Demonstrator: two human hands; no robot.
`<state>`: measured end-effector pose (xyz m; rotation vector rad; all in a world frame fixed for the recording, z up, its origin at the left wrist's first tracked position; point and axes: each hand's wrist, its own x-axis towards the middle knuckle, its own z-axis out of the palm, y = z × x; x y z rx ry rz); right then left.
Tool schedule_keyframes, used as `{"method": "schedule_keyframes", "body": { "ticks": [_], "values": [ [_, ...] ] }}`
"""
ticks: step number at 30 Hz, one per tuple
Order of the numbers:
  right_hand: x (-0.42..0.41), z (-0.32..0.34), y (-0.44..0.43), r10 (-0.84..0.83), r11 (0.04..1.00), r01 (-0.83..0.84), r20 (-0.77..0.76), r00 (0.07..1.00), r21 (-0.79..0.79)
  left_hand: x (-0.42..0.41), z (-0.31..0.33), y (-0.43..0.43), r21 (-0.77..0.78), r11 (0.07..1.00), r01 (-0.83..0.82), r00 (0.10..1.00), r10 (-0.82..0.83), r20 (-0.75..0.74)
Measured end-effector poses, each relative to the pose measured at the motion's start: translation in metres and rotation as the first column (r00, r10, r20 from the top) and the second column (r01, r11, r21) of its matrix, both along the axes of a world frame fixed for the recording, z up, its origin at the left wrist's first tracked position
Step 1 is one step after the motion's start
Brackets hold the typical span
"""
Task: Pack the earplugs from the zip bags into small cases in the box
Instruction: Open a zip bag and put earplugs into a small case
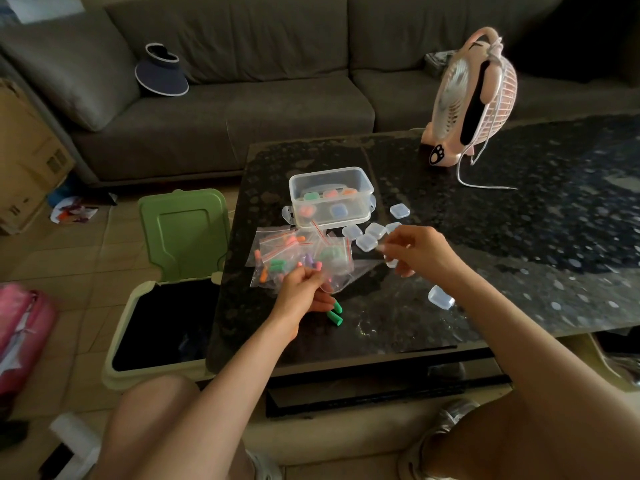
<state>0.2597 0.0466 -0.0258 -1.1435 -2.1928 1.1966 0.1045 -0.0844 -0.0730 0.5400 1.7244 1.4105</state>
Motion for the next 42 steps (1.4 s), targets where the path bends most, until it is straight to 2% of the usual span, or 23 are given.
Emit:
{"method": "schedule_keyframes", "body": {
  "ticks": [2, 4, 9, 11, 14, 17, 21, 24, 27, 30, 32, 35, 39, 42],
  "values": [
    [0.004, -0.01, 0.006, -0.043, 0.99, 0.014, 0.201, 0.979, 0.141, -0.004, 0.001, -0.003, 0.056, 0.998, 0.001, 1.0, -0.001, -0.013],
    [0.01, -0.016, 0.009, -0.096, 0.964, -0.017, 0.411, 0.907, 0.264, -0.012, 0.003, -0.006, 0.119, 0.993, -0.011, 0.999, 0.014, -0.029],
    [0.025, -0.019, 0.008, -0.155, 0.923, -0.155, 0.708, 0.688, 0.353, -0.035, 0.016, -0.016, 0.246, 0.963, -0.107, 0.989, 0.129, -0.075],
    [0.03, -0.022, 0.009, -0.185, 0.916, -0.172, 0.764, 0.618, 0.361, -0.045, 0.017, -0.019, 0.241, 0.957, -0.161, 0.969, 0.199, -0.143],
    [0.033, -0.023, 0.009, -0.228, 0.913, -0.153, 0.782, 0.579, 0.379, -0.061, 0.014, -0.024, 0.218, 0.95, -0.221, 0.936, 0.27, -0.225],
    [0.034, -0.023, 0.006, -0.211, 0.915, -0.178, 0.805, 0.555, 0.362, -0.072, 0.009, -0.03, 0.129, 0.973, -0.192, 0.892, 0.228, -0.39],
    [0.032, -0.025, 0.003, -0.168, 0.921, -0.211, 0.823, 0.543, 0.327, -0.08, 0.002, -0.036, 0.003, 0.988, -0.154, 0.739, 0.117, -0.663],
    [0.03, -0.027, 0.001, -0.152, 0.923, -0.193, 0.774, 0.615, 0.334, -0.081, -0.001, -0.038, -0.066, 0.988, -0.14, 0.637, 0.039, -0.77],
    [0.025, -0.024, 0.0, -0.072, 0.956, -0.131, 0.644, 0.762, 0.262, -0.081, -0.004, -0.036, -0.112, 0.987, -0.118, 0.575, -0.024, -0.818],
    [0.016, -0.019, -0.002, 0.082, 0.991, -0.118, 0.409, 0.909, 0.065, -0.08, -0.01, -0.033, -0.141, 0.985, -0.096, 0.529, -0.069, -0.846],
    [0.01, -0.012, -0.007, 0.136, 0.988, -0.114, 0.237, 0.962, -0.106, -0.075, -0.01, -0.03, -0.123, 0.988, -0.093, 0.495, -0.061, -0.867],
    [0.002, -0.004, -0.016, 0.169, 0.957, -0.151, 0.053, 0.984, -0.249, -0.052, -0.003, -0.024, -0.006, 0.998, 0.054, 0.492, -0.032, -0.87],
    [-0.011, -0.003, -0.025, 0.131, 0.86, -0.224, -0.225, 0.965, -0.458, -0.018, 0.001, -0.019, 0.108, 0.938, 0.329, 0.41, -0.039, -0.911],
    [-0.021, -0.006, -0.029, 0.128, 0.792, -0.287, -0.313, 0.941, -0.539, -0.006, 0.002, -0.015, 0.127, 0.907, 0.401, 0.421, -0.059, -0.905]
  ]
}}
